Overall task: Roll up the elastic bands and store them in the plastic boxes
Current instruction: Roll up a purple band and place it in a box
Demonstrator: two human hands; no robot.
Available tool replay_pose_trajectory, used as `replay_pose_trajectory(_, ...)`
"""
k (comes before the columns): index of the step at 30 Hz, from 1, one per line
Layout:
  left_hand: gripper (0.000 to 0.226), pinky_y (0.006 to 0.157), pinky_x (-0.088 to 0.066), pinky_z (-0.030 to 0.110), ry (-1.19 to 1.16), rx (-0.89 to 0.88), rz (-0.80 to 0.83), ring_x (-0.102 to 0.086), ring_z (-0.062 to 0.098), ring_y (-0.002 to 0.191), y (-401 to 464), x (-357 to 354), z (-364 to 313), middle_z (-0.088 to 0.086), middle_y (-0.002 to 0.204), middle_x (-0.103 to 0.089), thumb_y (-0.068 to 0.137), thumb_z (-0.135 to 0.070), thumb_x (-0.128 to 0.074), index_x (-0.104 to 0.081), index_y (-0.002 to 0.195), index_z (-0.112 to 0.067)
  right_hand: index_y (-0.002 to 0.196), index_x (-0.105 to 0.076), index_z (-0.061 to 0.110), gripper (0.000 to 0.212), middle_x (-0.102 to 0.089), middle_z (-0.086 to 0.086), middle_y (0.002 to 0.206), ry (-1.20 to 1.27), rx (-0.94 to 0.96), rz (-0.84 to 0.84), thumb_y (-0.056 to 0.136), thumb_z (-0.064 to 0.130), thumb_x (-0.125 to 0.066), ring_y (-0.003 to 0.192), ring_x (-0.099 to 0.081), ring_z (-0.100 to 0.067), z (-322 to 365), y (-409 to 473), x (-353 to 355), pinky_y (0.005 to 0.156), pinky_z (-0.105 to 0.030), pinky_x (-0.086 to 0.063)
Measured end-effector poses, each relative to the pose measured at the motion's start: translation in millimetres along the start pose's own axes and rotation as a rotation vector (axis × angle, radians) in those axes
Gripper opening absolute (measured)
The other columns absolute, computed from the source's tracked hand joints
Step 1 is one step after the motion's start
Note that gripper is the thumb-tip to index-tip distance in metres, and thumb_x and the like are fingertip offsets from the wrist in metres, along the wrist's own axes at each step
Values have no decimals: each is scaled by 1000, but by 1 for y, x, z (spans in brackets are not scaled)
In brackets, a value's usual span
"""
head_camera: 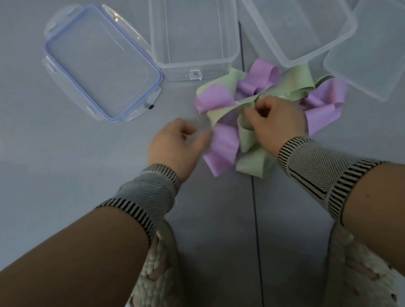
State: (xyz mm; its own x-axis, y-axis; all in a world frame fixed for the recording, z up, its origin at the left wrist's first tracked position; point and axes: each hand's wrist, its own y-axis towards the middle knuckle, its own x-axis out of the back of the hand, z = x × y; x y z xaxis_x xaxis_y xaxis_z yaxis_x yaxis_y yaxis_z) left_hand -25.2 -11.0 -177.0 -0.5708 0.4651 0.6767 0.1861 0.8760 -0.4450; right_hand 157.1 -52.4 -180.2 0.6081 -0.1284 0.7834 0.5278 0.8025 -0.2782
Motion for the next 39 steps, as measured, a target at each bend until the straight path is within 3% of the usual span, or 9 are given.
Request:
replay_pose_trajectory(3, 46, 91, -46, 32, 18, -44, 143, -60, 17, 101, 1, -23, -20, -5, 109, -65, 72, -52, -71, -61, 108, -25, 86, -67, 15, 19, -68, 0, 84, 79, 32, 31, 85, 34, -63, 81, -62, -20, 5, -2, -5, 79, -34, -48)
replay_pose_trajectory(7, 17, 85, -48, 30, 86, 12, 18, -63, 20, 90, 15, -19, -22, -7, 87, -66, 79, -37, -67, -53, 85, -29, 86, -64, 17, 13, -64, 3, 77, 91, 28, 17, 85, 30, -63, 79, -61, -19, 4, 0, -2, 77, -34, -49)
replay_pose_trajectory(11, 27, 74, -44, 25, 73, 42, 86, -58, 17, 79, 8, -14, -17, -8, 79, -61, 76, -49, -69, -56, 77, -25, 86, -66, 17, 15, -62, 5, 76, 108, 6, 26, 85, 32, -64, 77, -61, -16, 1, -1, 2, 74, -28, -46)
replay_pose_trajectory(16, 27, 76, -48, 28, 187, 22, 118, -62, 24, 83, 7, -14, -10, -2, 74, -60, 83, -34, -65, -52, 60, -26, 85, -66, 20, 14, -63, 5, 79, 68, 24, 22, 86, 33, -61, 77, -57, -13, 1, -1, 3, 70, -25, -40)
replay_pose_trajectory(25, 19, 83, -44, 34, 278, 172, -206, -60, 31, 97, 19, 43, 37, 11, 104, -67, 88, -32, -58, -68, 92, -16, 90, -63, 9, 18, -66, -7, 85, 24, -131, -207, 87, 23, -52, 80, -59, -23, -19, 14, 15, 76, -30, -44)
replay_pose_trajectory(28, 20, 89, -44, 37, 239, 164, -148, -56, 32, 105, 12, 32, 40, 11, 115, -61, 85, -22, -57, -66, 103, -17, 94, -61, 10, 16, -63, -14, 96, -112, 30, -131, 80, 14, -54, 95, -54, -33, -21, 7, 9, 82, -36, -41)
replay_pose_trajectory(31, 43, 101, -39, 42, 207, -60, -106, -48, 32, 117, 3, 13, 28, 9, 129, -51, 75, -11, -55, -59, 118, -14, 114, -62, 15, 46, -58, -15, 117, -331, 379, -44, 70, 4, -58, 104, -50, -40, -17, -7, -8, 89, -43, -40)
replay_pose_trajectory(34, 52, 100, -39, 41, 242, -207, -34, -46, 29, 117, -2, -1, 14, 5, 131, -49, 69, -25, -52, -57, 120, -17, 109, -66, 17, 45, -61, -9, 117, -423, 528, 38, 67, 15, -51, 101, -51, -38, -8, -15, -18, 81, -46, -43)
replay_pose_trajectory(39, 37, 93, -32, 37, 451, -202, -63, -43, 20, 118, 1, -11, 5, -7, 121, -56, 81, -52, -57, -58, 112, -31, 90, -70, 19, 29, -65, 0, 101, -566, 544, 84, 86, 38, -48, 99, -50, -32, -1, -20, -20, 81, -42, -36)
